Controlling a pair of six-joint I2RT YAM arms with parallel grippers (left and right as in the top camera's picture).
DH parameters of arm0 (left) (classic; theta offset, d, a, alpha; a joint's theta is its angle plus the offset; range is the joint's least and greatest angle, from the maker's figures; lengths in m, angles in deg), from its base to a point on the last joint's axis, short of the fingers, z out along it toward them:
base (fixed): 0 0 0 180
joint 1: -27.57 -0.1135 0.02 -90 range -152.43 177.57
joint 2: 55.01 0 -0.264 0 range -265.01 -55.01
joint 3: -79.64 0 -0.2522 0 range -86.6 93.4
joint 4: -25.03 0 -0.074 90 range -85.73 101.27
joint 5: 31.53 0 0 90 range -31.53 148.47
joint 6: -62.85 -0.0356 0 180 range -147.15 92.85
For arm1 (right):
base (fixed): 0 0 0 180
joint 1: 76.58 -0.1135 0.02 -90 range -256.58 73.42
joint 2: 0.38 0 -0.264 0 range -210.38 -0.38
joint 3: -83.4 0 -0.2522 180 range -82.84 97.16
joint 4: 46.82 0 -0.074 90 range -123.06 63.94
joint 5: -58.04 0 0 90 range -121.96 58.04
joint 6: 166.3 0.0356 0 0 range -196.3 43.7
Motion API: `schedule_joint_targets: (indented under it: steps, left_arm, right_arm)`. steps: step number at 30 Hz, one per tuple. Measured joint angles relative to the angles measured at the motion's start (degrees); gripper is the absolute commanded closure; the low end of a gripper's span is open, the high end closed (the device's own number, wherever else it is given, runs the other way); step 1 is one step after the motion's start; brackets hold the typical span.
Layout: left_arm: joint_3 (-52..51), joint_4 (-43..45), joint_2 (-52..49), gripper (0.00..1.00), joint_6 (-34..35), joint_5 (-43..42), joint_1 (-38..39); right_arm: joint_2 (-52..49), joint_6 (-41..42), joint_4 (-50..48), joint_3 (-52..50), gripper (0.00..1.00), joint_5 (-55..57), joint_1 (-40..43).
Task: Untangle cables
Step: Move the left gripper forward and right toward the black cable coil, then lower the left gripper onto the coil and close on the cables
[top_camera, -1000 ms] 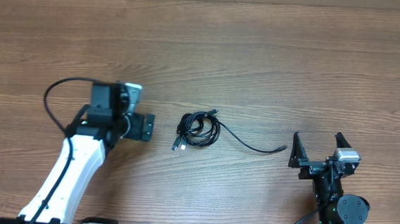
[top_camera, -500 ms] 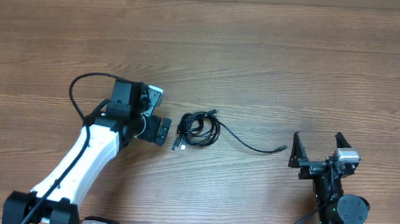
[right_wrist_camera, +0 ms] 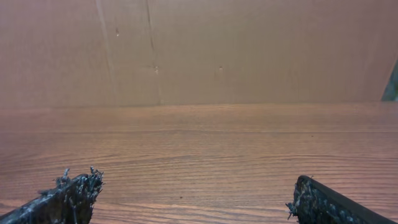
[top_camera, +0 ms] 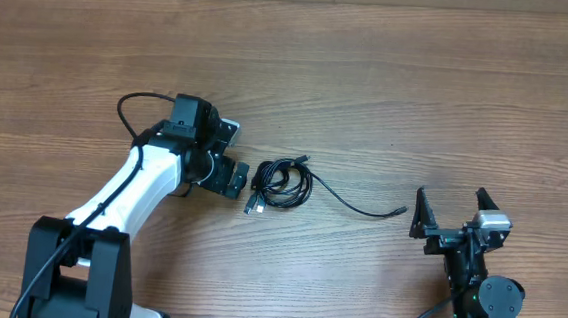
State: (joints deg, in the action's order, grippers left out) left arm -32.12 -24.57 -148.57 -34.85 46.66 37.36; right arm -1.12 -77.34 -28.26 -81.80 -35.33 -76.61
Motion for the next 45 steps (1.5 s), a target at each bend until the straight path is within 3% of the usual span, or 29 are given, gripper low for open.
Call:
schedule_joint_targets:
  steps: [17, 29, 45]
  left_arm:
    - [1.11, -1.05, -2.89, 0.01, -1.38, -2.8, 0.0]
    - [15.06, -11.37, -4.66, 0.0, -1.95, -4.46, 0.0]
    - [20.5, -11.69, -18.84, 0.01, -3.93, -4.44, 7.5]
  right_arm:
    - [0.0, -0.02, 0.0, 0.0, 0.0, -0.02, 0.0]
    - [0.0, 0.0, 0.02, 0.0, 0.0, 0.0, 0.0]
    - [0.0, 0.0, 0.0, 0.0, 0.0, 0.02, 0.0]
